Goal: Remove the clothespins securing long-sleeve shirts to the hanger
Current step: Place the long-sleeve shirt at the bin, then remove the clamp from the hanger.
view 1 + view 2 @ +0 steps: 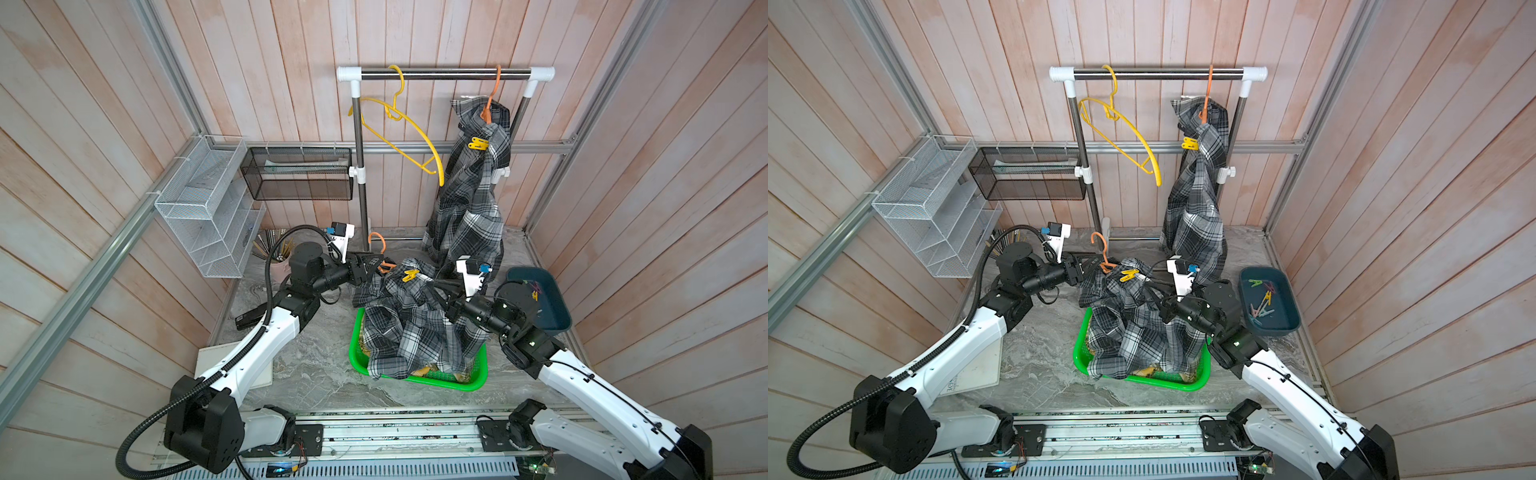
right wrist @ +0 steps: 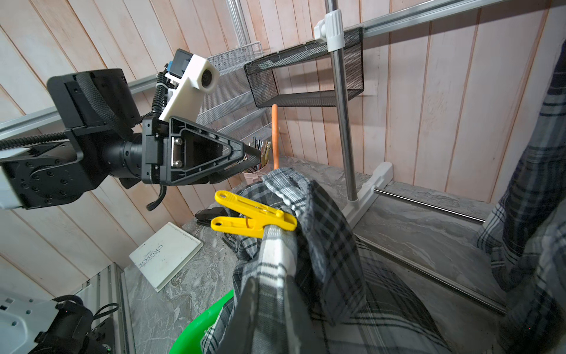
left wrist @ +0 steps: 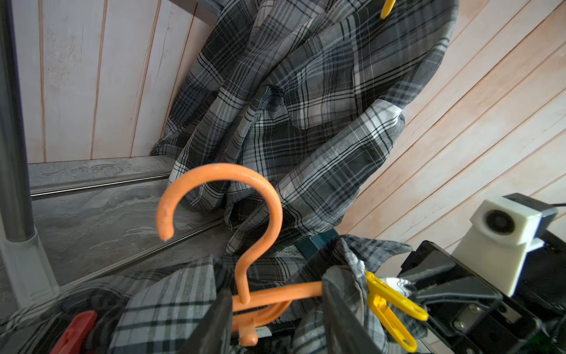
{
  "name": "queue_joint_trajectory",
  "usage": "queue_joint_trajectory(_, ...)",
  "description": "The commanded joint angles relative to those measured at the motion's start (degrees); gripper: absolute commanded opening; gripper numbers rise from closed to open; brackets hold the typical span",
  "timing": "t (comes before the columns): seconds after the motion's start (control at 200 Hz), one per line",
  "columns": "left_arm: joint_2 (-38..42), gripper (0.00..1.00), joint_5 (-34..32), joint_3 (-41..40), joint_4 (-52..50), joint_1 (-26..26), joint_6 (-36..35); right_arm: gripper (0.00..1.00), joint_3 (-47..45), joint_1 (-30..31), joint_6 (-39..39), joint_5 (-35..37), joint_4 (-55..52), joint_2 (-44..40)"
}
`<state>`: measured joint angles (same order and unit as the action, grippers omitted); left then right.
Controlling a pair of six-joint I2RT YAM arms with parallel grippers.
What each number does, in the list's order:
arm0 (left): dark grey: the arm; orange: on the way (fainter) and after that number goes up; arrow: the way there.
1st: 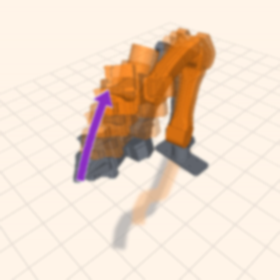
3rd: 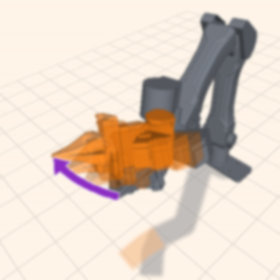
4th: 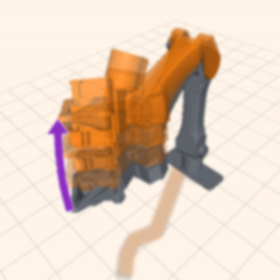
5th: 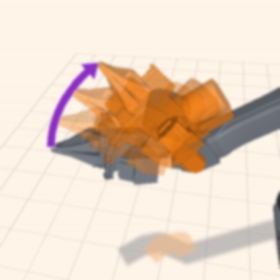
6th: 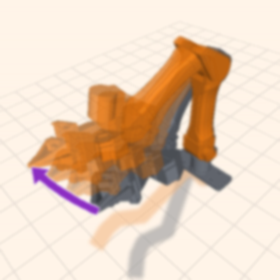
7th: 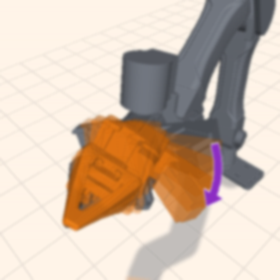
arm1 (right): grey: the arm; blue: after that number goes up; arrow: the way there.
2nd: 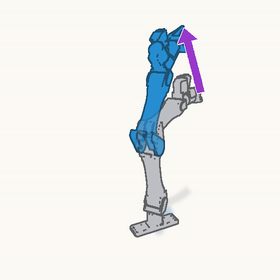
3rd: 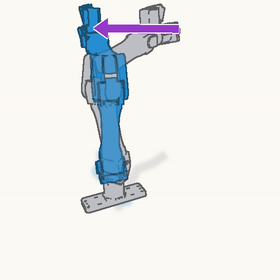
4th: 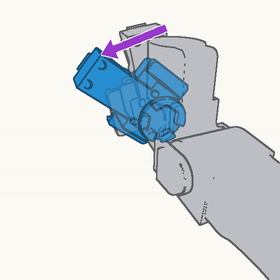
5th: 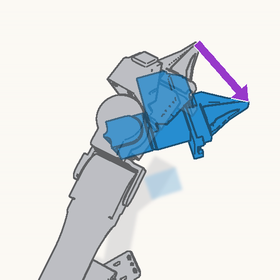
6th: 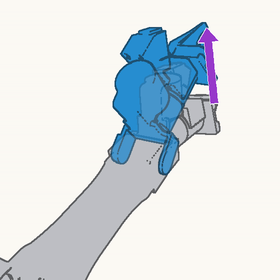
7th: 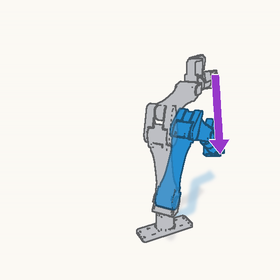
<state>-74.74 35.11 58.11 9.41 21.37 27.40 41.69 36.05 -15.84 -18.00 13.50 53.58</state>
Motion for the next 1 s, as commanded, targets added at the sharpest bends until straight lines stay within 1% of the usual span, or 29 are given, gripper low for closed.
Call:
queue_joint_trajectory(0.0, -1.32, 0.49, -1.57, 2.78, 1.05, 0.56, -0.93, 0.0, 2.6, 1.17, 0.64, -2.72, 2.02, 0.37)
queue_joint_trajectory(0.245, -3.38, 0.43, -2.98, 3.75, 1.57, 1.06, -1.73, 0.0, 3.64, 2.42, 0.55, -3.67, 2.45, 1.76)
queue_joint_trajectory(0.475, -3.58, 0.24, -3.29, 4.06, 2.69, 1.47, -2.93, 0.0, 3.88, 3.23, 0.45, -3.44, 1.76, 3.08)
queue_joint_trajectory(0.68, -3.28, 0.02, -2.83, 4.27, 2.01, 1.5, -5.74, 0.0, 4.69, 3.51, 1.22, -1.57, -1.43, 3.69)
queue_joint_trajectory(0.71, -3.17, 0.0, -2.65, 4.29, 1.86, 1.5, -6.16, 0.0, 4.7, 3.5, 1.41, -1.35, -1.75, 3.79)
queue_joint_trajectory(0.81, -2.84, 0.0, -3.02, 4.17, 1.4, 1.57, -7.62, 0.0, 5.3, 3.5, 2.07, -0.99, -3.04, 3.9)
queue_joint_trajectory(0.9, -2.49, 0.0, -3.06, 4.53, 0.26, 1.52, -9.95, 0.19, 6.64, 3.5, 3.44, 0.59, -6.35, 3.9)
queue_joint_trajectory(0.955, -2.26, 0.0, -3.34, 5.07, -1.04, 1.57, -11.88, 0.34, 7.61, 3.5, 4.86, 2.14, -8.92, 3.44)
queue_joint_trajectory(0.995, -2.18, 0.0, -3.44, 5.35, -2.13, 1.53, -13.56, 0.42, 8.37, 3.5, 6.17, 3.25, -10.83, 2.76)
